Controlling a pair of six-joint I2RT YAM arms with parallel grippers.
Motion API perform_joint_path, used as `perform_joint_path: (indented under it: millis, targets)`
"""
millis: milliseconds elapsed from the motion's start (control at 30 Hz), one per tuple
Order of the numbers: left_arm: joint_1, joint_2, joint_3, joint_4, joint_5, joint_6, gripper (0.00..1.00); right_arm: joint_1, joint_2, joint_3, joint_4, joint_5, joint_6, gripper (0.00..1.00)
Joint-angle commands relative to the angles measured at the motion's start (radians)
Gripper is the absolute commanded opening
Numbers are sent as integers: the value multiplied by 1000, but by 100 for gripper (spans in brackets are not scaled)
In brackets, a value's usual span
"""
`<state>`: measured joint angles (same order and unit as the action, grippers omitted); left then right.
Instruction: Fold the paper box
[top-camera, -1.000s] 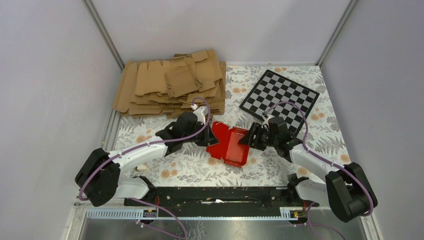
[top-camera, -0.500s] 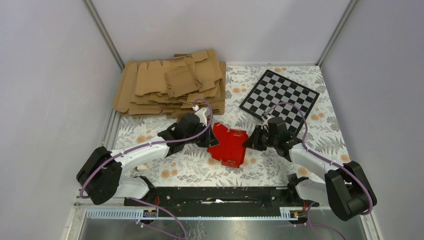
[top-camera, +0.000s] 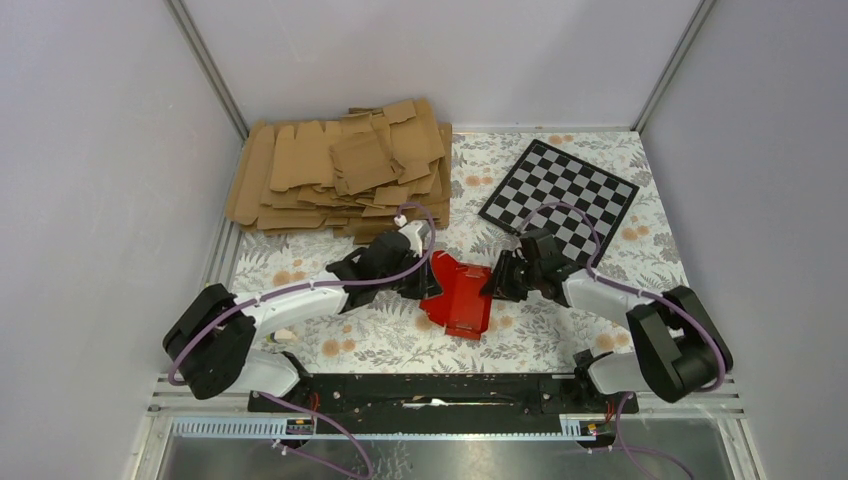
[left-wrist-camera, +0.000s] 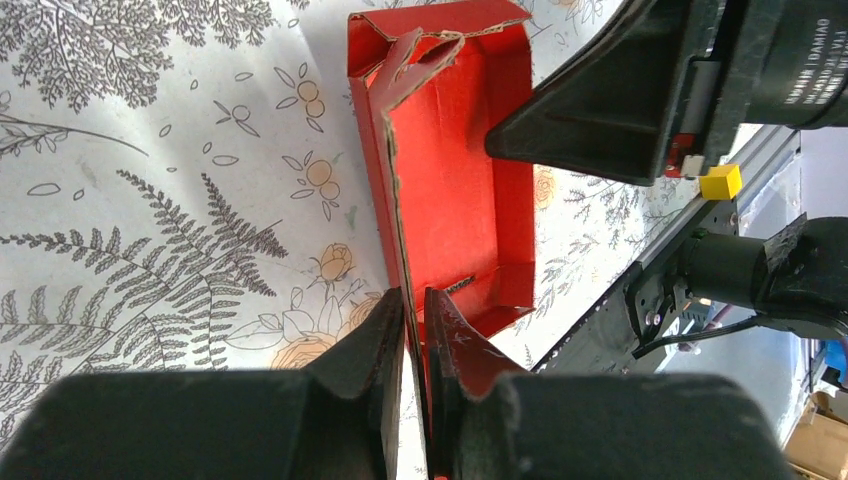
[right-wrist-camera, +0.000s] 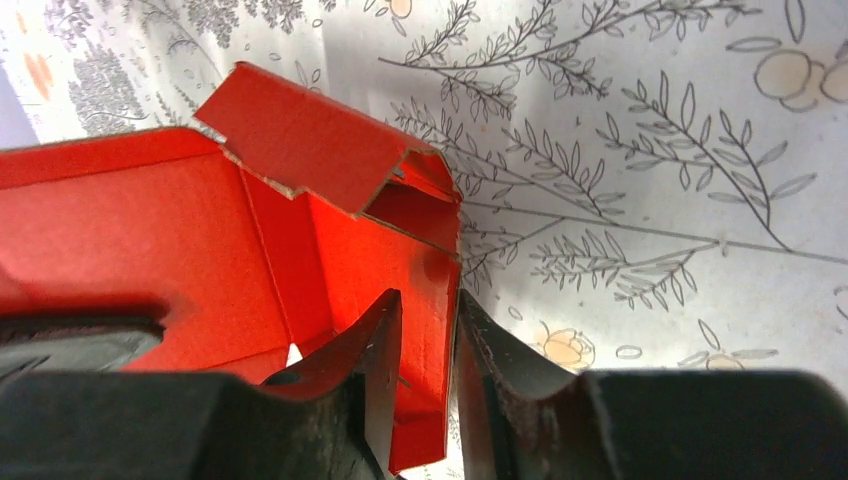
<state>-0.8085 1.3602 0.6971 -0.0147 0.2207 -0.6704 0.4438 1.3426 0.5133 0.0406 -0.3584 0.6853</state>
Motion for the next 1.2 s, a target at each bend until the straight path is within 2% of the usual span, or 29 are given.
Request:
perform_joint_path:
  millis: [0, 100, 300, 433, 633, 833, 1000, 1167]
  targets:
    - [-30, 13, 76, 17, -12, 19, 12, 30, 73, 96, -31, 17, -23, 33]
    - [-33, 22, 93, 16, -22, 25, 12, 52, 107, 130, -32, 16, -20, 38]
    - [-34, 14, 122, -33, -106, 81, 10, 57, 58, 163, -32, 37, -46, 62]
    - [-34, -62, 56, 74, -200, 143, 6, 56, -41, 149, -6, 63, -103, 73]
    - [-33, -201, -142, 394, -287, 218, 1, 56, -161, 103, 62, 62, -180, 79]
    - [-36, -193, -298, 685, -287, 286, 0, 56, -161, 84, 76, 50, -207, 85]
    - [-46, -117, -366, 811, -280, 311, 0, 56, -130, 8, 134, 28, -145, 88]
    - [-68, -85, -373, 820, -278, 321, 0, 56, -144, -54, 145, 35, -123, 87]
